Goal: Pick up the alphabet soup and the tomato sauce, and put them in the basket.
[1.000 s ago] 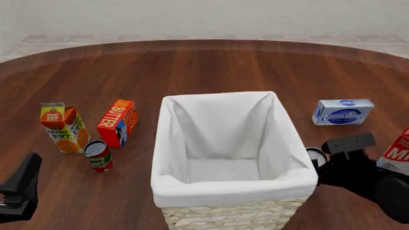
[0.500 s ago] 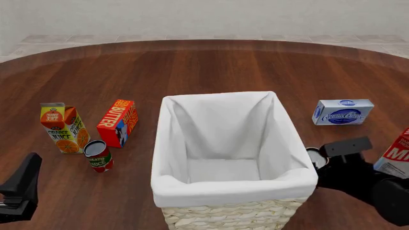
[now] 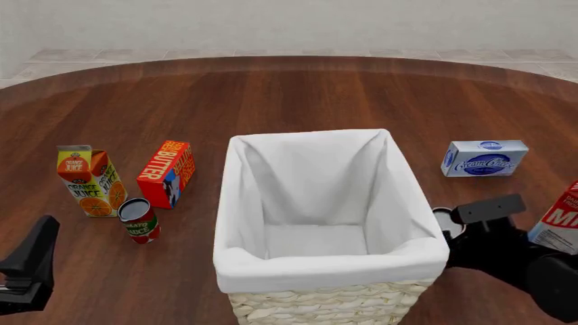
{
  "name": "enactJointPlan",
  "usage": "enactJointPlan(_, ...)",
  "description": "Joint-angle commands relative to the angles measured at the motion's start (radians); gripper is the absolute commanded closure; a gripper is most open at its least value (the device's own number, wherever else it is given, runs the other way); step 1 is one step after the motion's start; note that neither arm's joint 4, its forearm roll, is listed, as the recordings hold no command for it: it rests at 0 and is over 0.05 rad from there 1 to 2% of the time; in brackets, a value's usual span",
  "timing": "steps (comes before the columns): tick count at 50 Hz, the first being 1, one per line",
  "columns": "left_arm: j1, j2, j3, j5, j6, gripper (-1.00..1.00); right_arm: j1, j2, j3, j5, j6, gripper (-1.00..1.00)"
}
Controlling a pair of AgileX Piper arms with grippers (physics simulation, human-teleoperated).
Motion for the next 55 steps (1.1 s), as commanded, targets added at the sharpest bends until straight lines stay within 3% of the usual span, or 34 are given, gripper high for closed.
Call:
enactJointPlan(1, 0.000, -0.005, 0.000, 0.005, 0.001, -1.00, -0.001, -0.062, -0.015, 0.045, 0.009, 1.00)
enactJointPlan(23, 0.000, -0.006, 0.001, 0.004, 0.001, -1.00, -0.011, -0.212, -0.100, 0.212, -0.008, 1.00)
enactJointPlan(55, -0.002, -0.005, 0.002, 0.005, 0.000, -1.00, -0.007, -0.327, -0.213, 0.358, -0.028, 1.00)
